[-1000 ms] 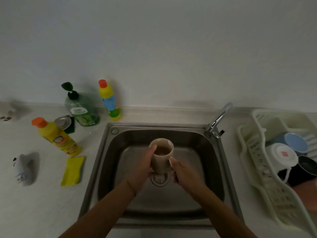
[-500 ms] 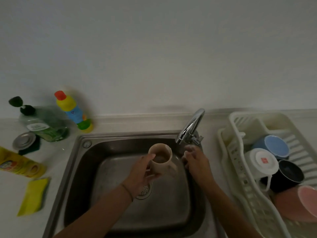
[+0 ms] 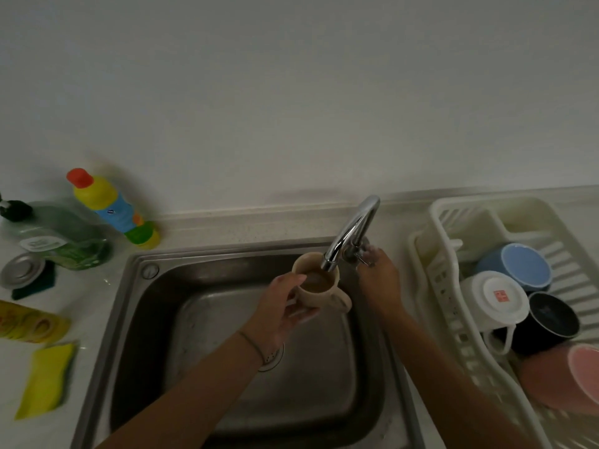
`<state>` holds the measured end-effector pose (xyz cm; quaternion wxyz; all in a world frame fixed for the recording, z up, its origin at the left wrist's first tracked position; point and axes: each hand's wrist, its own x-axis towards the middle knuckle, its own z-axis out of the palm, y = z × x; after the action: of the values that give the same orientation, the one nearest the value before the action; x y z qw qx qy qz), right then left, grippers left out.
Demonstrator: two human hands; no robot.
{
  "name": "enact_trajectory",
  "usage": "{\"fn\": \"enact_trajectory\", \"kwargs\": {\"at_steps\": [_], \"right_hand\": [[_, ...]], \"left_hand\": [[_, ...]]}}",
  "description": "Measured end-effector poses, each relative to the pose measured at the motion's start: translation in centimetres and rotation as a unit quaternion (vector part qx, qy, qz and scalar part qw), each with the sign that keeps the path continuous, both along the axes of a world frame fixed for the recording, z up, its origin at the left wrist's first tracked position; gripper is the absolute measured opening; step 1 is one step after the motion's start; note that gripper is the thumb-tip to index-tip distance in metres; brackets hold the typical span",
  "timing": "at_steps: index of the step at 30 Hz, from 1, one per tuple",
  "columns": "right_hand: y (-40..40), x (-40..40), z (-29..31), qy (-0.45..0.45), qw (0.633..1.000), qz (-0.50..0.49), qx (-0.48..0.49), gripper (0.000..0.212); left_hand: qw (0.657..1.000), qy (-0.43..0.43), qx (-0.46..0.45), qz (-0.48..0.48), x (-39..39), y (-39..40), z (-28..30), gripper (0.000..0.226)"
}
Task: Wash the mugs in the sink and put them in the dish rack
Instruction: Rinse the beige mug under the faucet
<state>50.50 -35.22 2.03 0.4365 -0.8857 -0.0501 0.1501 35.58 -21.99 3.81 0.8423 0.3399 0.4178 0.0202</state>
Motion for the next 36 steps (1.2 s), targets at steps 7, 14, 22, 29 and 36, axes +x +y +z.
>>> {"fn": "enact_trajectory", "kwargs": {"at_steps": [7, 14, 22, 29, 36], "right_hand": [[-0.4, 0.6, -0.2, 0.009, 0.999, -0.031, 0.024, 0.033], [-0.5, 0.5, -0.7, 0.0, 1.0, -0.022, -0.015, 0.024], [-0.8, -0.5, -1.3, 0.001, 1.0, -0.006, -0.011, 0.033], [-0.9, -1.7, -1.0, -0.009, 1.0, 0.002, -0.01, 0.051], [-1.0, -2.3, -0.6, -0.01, 1.0, 0.006, -0.003, 0.055]], "left_hand": [[1.0, -0.01, -0.009, -0.011, 0.4, -0.1, 0.6, 0.047], [1.0, -0.019, -0.011, -0.014, 0.3, -0.3, 1.1, 0.047], [1.0, -0.018, -0.004, -0.019, 0.0, -0.3, 1.4, 0.047], [0.999, -0.027, 0.005, -0.033, -0.7, -0.3, 1.7, 0.048], [0.999, -0.028, 0.007, -0.035, -1.1, -0.3, 1.6, 0.048]]}}
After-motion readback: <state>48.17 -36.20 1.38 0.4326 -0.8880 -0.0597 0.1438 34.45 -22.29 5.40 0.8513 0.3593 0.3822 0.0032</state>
